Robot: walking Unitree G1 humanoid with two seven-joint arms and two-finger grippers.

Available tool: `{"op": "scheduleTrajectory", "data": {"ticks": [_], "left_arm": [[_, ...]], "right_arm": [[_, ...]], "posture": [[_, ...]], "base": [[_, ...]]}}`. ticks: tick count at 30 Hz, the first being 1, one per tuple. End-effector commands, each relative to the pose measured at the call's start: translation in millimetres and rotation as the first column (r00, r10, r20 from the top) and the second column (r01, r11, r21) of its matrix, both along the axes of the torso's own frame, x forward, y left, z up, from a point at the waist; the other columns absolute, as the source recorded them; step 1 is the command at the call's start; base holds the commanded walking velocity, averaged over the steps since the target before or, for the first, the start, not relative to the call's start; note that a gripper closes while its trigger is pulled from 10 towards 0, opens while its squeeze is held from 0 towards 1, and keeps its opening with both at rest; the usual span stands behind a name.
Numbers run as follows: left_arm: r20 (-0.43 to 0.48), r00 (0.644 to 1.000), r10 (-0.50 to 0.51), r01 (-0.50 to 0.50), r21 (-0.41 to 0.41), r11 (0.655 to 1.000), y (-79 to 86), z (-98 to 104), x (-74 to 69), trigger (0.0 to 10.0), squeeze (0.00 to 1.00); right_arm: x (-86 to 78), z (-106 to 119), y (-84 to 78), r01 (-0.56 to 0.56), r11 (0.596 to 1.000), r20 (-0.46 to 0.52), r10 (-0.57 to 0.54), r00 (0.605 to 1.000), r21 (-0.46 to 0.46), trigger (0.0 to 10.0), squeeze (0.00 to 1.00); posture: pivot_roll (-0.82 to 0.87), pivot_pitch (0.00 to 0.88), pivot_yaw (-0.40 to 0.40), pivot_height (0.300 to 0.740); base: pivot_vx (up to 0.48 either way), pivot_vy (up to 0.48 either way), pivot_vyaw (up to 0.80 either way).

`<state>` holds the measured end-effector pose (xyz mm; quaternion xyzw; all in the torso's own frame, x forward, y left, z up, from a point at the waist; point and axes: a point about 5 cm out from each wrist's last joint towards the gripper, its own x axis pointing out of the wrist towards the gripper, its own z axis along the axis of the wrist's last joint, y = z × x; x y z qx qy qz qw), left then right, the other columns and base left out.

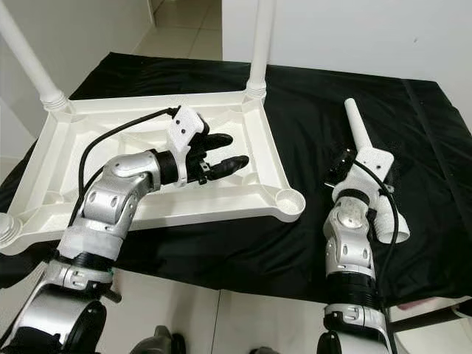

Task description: Building children table

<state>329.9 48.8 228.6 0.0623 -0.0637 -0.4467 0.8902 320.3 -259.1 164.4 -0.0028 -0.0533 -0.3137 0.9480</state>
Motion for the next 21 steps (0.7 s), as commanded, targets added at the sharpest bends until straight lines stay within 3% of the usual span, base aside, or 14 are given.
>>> {"op": "scheduleTrajectory", "data": {"ticks": [1, 11, 17, 19, 20, 21], "left_arm": [[-0.009, 0.998, 0.057, -0.057, -0.001, 0.998, 3.1, -1, 0.4, 10.0, 0.0], [-0.032, 0.998, 0.059, -0.059, 0.004, 0.998, 1.8, 6, -3.2, 10.0, 0.0], [-0.039, 0.996, 0.076, -0.076, 0.002, 0.997, 0.4, 10, -5.4, 10.0, 0.0], [-0.038, 0.996, 0.078, -0.078, 0.0, 0.997, -0.4, 10, -5.7, 10.0, 0.0], [-0.038, 0.996, 0.077, -0.077, -0.002, 0.997, -1.1, 11, -5.6, 10.0, 0.0], [-0.038, 0.996, 0.077, -0.077, -0.002, 0.997, -1.1, 11, -5.6, 10.0, 0.0]], "right_arm": [[-0.9, -7, -1.2, 0.023, 0.998, -0.021, -0.022, 1.0, 0.056, 10.0, 0.0], [-7.0, -27, -1.8, 0.084, 0.983, -0.083, -0.071, 0.994, 0.165, 10.0, 0.0], [-4.3, -35, 5.0, 0.039, 0.974, -0.123, -0.012, 0.992, 0.222, 10.0, 0.0], [-1.6, -39, 16.9, -0.054, 0.973, -0.134, 0.086, 0.987, 0.225, 10.0, 0.0], [1.2, -36, 30.2, -0.169, 0.963, -0.097, 0.192, 0.977, 0.212, 10.0, 0.0], [1.2, -36, 30.2, -0.169, 0.963, -0.097, 0.192, 0.977, 0.212, 10.0, 0.0]], "posture": [[0.12, 0.065, 0.006, 0.74], [0.11, 0.065, 0.023, 0.74], [0.11, 0.065, 0.026, 0.74], [0.11, 0.067, 0.027, 0.74], [0.11, 0.067, 0.026, 0.74], [0.11, 0.067, 0.026, 0.74]], "base": [[0.0, 0.0, 0.0], [0.0, 0.0, 0.0], [0.0, 0.0, 0.0], [0.0, 0.0, 0.0], [0.0, 0.0, 0.0], [0.0, 0.0, 0.0]]}}
